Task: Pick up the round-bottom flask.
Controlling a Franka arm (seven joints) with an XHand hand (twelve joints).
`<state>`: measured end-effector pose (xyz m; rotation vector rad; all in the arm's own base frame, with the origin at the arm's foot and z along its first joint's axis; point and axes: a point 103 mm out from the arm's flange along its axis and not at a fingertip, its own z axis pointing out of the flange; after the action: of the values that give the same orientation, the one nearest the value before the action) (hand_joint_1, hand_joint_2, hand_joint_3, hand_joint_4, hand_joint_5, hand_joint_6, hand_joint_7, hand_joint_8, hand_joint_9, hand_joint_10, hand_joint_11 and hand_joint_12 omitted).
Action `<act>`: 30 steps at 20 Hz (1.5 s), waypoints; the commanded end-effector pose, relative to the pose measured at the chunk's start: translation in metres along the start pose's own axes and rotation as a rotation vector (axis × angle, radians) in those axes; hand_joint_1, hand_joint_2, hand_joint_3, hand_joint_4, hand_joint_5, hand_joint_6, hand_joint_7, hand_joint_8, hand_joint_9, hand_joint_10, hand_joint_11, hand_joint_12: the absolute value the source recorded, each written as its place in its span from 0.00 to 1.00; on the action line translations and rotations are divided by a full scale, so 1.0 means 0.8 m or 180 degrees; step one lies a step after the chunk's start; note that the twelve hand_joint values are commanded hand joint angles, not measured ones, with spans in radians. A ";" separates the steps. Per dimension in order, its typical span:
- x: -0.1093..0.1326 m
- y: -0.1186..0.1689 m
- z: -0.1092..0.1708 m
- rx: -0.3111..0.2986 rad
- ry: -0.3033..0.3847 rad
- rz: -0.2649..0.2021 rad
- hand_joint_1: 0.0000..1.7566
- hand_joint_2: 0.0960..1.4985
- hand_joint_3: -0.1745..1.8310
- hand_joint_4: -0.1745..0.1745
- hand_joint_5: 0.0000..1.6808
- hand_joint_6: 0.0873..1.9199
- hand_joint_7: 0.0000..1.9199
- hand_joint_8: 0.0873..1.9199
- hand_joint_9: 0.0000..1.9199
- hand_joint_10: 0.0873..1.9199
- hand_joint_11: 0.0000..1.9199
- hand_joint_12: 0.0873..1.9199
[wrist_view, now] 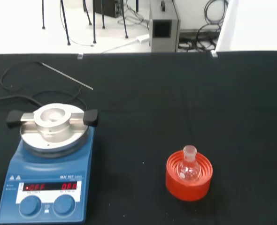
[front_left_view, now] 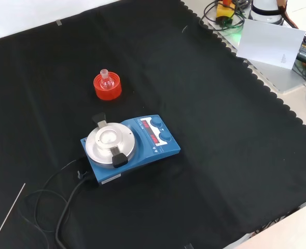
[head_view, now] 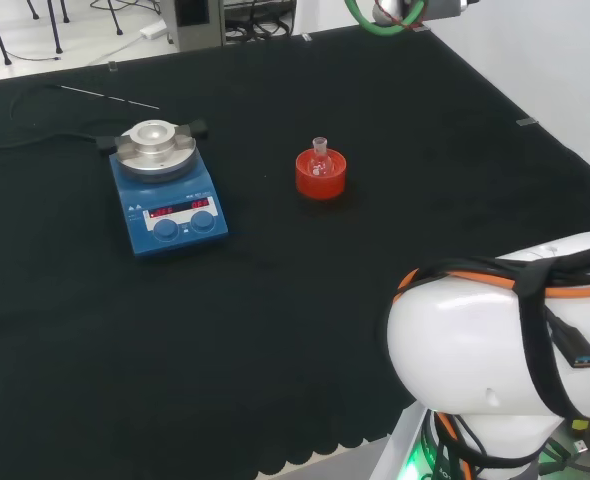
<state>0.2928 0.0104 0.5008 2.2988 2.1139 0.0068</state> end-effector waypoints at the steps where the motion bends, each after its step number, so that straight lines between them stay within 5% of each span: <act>1: 0.002 0.008 0.035 0.0138 0.0025 0.0038 0.10 0.80 0.25 0.40 0.17 0.00 0.07 0.27 0.12 0.31 0.00 0.59; 12: -0.006 0.045 0.108 0.0174 0.0202 0.0162 0.21 0.76 0.25 0.39 0.18 0.00 0.07 0.28 0.13 0.31 0.00 0.61; 18: -0.055 0.113 0.155 0.0070 0.0448 0.0224 0.29 0.70 0.29 0.38 0.18 0.00 0.08 0.29 0.14 0.31 0.00 0.62; 20: -0.089 0.145 0.174 0.0178 0.0761 0.0388 0.31 0.66 0.32 0.38 0.18 0.00 0.09 0.29 0.15 0.31 0.00 0.62; 24: -0.122 0.194 0.210 0.0245 0.0690 0.0437 0.34 0.59 0.38 0.38 0.18 0.00 0.09 0.29 0.16 0.31 0.00 0.63; 30: -0.111 0.244 0.275 0.0315 0.0484 0.0469 0.37 0.53 0.41 0.38 0.19 0.00 0.09 0.30 0.16 0.31 0.00 0.63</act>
<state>0.4141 -0.0582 0.3437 2.5649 2.1238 0.0580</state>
